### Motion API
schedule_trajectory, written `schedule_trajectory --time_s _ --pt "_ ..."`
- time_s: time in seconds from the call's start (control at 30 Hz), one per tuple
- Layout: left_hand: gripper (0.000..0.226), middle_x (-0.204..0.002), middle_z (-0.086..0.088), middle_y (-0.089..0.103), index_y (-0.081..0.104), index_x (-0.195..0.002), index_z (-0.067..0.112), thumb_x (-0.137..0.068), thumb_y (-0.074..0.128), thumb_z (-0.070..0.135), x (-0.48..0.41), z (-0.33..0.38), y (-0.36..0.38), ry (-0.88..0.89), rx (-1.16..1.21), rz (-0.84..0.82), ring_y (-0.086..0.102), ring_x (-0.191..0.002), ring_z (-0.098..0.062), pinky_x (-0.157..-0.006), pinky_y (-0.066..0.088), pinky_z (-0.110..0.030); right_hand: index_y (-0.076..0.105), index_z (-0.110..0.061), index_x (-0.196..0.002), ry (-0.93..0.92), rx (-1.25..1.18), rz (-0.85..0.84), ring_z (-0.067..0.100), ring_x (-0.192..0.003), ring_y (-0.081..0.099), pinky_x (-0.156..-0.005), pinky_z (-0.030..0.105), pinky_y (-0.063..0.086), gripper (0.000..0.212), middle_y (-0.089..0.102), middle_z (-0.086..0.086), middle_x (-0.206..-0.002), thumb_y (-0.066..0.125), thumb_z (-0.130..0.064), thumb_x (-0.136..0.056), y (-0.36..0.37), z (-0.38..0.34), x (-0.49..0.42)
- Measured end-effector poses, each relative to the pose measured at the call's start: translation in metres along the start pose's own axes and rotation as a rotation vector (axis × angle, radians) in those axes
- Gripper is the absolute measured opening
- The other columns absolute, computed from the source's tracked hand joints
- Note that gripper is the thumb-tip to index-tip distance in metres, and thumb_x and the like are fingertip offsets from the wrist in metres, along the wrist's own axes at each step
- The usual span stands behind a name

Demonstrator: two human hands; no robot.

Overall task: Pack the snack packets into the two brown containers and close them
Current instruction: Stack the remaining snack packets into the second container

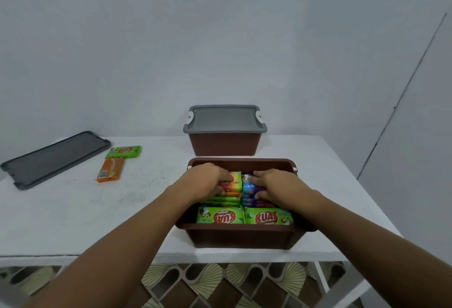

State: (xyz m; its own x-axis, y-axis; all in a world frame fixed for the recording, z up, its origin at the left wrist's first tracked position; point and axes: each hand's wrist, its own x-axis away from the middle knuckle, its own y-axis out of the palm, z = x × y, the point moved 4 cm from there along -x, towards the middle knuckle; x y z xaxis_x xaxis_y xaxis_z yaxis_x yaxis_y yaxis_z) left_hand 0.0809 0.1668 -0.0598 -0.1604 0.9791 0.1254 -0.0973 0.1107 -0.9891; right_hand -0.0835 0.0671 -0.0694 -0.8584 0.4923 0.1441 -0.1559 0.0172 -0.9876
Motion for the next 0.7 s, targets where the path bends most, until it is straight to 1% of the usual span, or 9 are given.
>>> schedule_trajectory --time_s 0.1,0.2,0.3,0.43,0.5,0.57,0.63,0.67,0.7 --pt "0.058 -0.165 -0.003 0.030 0.028 -0.159 0.034 -0.105 0.052 0.032 -0.014 -0.002 0.019 -0.047 -0.104 -0.172 0.032 -0.150 -0.030 -0.122 0.027 -0.047 0.018 -0.026 -0.160 0.029 0.071 -0.056 0.026 -0.152 0.021 -0.120 0.045 0.031 0.060 0.017 0.001 -0.167 0.045 -0.022 -0.106 0.014 -0.005 -0.005" --pt "0.063 -0.170 -0.001 0.016 0.016 -0.161 0.034 -0.107 0.048 0.028 -0.029 -0.007 0.031 -0.068 -0.168 -0.249 0.021 -0.154 -0.029 -0.122 0.021 -0.050 0.017 -0.025 -0.160 0.053 0.107 -0.035 0.028 -0.152 0.022 -0.119 0.046 0.033 0.064 0.017 0.003 -0.167 0.047 -0.015 -0.105 0.017 -0.007 -0.010" --pt "0.063 -0.169 -0.003 0.016 0.016 -0.162 0.030 -0.107 0.048 0.023 -0.028 -0.002 0.031 -0.066 -0.205 -0.240 0.023 -0.154 -0.030 -0.121 0.024 -0.050 0.017 -0.025 -0.160 0.068 0.107 -0.029 0.028 -0.152 0.023 -0.118 0.046 0.034 0.065 0.018 0.003 -0.167 0.049 -0.014 -0.105 0.018 -0.008 -0.009" --pt "0.065 -0.170 0.000 0.015 0.016 -0.162 0.027 -0.106 0.048 0.017 -0.014 0.007 0.026 -0.004 -0.220 -0.144 0.023 -0.154 -0.027 -0.120 0.028 -0.048 0.017 -0.025 -0.160 0.059 0.111 -0.018 0.027 -0.152 0.023 -0.118 0.044 0.033 0.061 0.018 0.003 -0.167 0.044 -0.017 -0.106 0.017 -0.009 -0.006" --pt "0.063 -0.169 -0.001 0.017 0.017 -0.162 0.027 -0.107 0.048 0.021 -0.010 0.007 0.022 -0.003 -0.211 -0.146 0.025 -0.153 -0.028 -0.120 0.028 -0.047 0.018 -0.025 -0.160 0.055 0.098 -0.020 0.026 -0.152 0.022 -0.119 0.044 0.033 0.059 0.019 0.002 -0.167 0.043 -0.019 -0.107 0.014 -0.010 -0.005" --pt "0.060 -0.168 -0.001 0.021 0.022 -0.161 0.030 -0.107 0.048 0.027 -0.002 0.009 0.014 -0.016 -0.141 -0.128 0.028 -0.152 -0.028 -0.120 0.028 -0.046 0.022 -0.027 -0.159 0.063 0.045 -0.035 0.026 -0.150 0.029 -0.117 0.043 0.036 0.058 0.024 0.002 -0.165 0.045 -0.025 -0.106 0.010 -0.010 -0.003" --pt "0.054 -0.164 0.002 0.032 0.034 -0.157 0.034 -0.105 0.051 0.030 0.007 0.008 0.003 -0.004 0.036 -0.044 0.037 -0.148 -0.026 -0.119 0.033 -0.045 0.035 -0.028 -0.155 0.100 -0.107 -0.017 0.024 -0.134 0.051 -0.109 0.039 0.045 0.056 0.045 0.003 -0.155 0.052 -0.034 -0.102 -0.003 -0.009 0.000" --pt "0.049 -0.158 0.004 0.043 0.044 -0.152 0.035 -0.104 0.054 0.031 0.011 0.006 -0.006 0.007 0.147 0.038 0.045 -0.142 -0.024 -0.115 0.040 -0.043 0.043 -0.029 -0.151 0.120 -0.205 0.026 0.020 -0.122 0.059 -0.102 0.035 0.050 0.053 0.056 0.002 -0.146 0.056 -0.036 -0.100 -0.013 -0.008 0.001" --pt "0.042 -0.147 0.005 0.056 0.055 -0.144 0.034 -0.102 0.057 0.030 0.015 0.003 -0.015 0.022 0.248 0.146 0.055 -0.132 -0.020 -0.107 0.048 -0.038 0.051 -0.030 -0.147 0.130 -0.296 0.100 0.017 -0.112 0.063 -0.094 0.031 0.052 0.049 0.062 0.001 -0.137 0.058 -0.036 -0.099 -0.025 -0.007 0.002"
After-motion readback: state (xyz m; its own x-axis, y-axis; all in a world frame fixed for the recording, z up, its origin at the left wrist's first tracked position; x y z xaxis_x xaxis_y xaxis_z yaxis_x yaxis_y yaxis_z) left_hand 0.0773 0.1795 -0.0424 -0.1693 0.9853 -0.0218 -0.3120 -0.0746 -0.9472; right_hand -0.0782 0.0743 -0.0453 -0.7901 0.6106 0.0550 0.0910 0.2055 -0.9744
